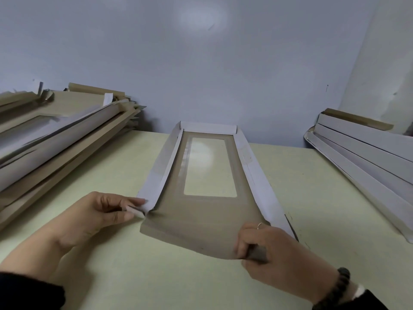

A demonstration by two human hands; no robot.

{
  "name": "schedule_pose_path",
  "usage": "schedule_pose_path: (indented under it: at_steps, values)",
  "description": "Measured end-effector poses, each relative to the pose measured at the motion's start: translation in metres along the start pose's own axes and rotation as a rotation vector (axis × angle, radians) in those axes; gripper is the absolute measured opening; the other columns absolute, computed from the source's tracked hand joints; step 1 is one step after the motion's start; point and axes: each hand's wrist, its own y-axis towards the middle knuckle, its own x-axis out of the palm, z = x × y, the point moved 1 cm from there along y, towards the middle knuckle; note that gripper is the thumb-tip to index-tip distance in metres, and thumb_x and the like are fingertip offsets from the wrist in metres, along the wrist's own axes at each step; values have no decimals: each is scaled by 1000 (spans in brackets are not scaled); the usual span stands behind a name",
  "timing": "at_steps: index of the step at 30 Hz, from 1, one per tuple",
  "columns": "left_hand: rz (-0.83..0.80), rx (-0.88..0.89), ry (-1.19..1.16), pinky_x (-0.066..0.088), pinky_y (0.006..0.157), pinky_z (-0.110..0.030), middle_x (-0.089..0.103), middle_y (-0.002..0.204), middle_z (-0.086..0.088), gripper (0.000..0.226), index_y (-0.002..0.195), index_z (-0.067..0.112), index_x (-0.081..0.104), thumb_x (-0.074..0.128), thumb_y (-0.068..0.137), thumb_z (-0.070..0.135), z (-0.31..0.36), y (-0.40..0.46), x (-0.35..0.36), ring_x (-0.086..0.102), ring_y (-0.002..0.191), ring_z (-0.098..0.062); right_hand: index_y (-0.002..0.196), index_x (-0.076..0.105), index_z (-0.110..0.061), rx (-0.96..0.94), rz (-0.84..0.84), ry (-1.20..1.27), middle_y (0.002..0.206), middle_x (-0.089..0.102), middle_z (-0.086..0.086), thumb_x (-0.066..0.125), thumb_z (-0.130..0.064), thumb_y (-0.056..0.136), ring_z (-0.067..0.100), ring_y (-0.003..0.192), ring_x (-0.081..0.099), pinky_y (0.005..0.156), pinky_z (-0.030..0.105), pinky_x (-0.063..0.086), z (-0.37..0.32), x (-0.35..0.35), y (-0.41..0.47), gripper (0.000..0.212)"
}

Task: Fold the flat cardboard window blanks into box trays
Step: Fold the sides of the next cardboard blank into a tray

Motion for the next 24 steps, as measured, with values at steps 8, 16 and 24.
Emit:
schedule_pose_path:
  at_steps: [8, 16, 24]
  values:
    - [158, 91, 334, 40, 57, -17, 60, 62, 8, 36, 58, 27, 68, 62, 86, 5, 11, -1, 21, 47, 51, -3, 72, 59, -20, 11, 1, 35, 79, 58, -12, 64, -30, 77, 5, 80, 55, 75, 15, 42, -10, -6, 0, 12]
    - [86, 291, 736, 38, 63, -8, 46, 88, 40, 53, 84, 48, 69, 52, 88, -2, 20, 3, 51, 49, 80, 12, 99, 67, -10, 189, 469, -227, 109, 61, -6, 42, 25, 72, 18, 98, 51, 79, 3, 32, 36, -36, -10, 51]
    - [107, 316, 735, 36, 67, -5, 48, 83, 32, 55, 99, 39, 69, 48, 86, -9, 17, 2, 51, 46, 87, 14, 72, 72, -24, 370, 275, 276, 106, 62, -12, 58, 18, 76, -14, 91, 55, 72, -2, 36, 63, -31, -14, 44]
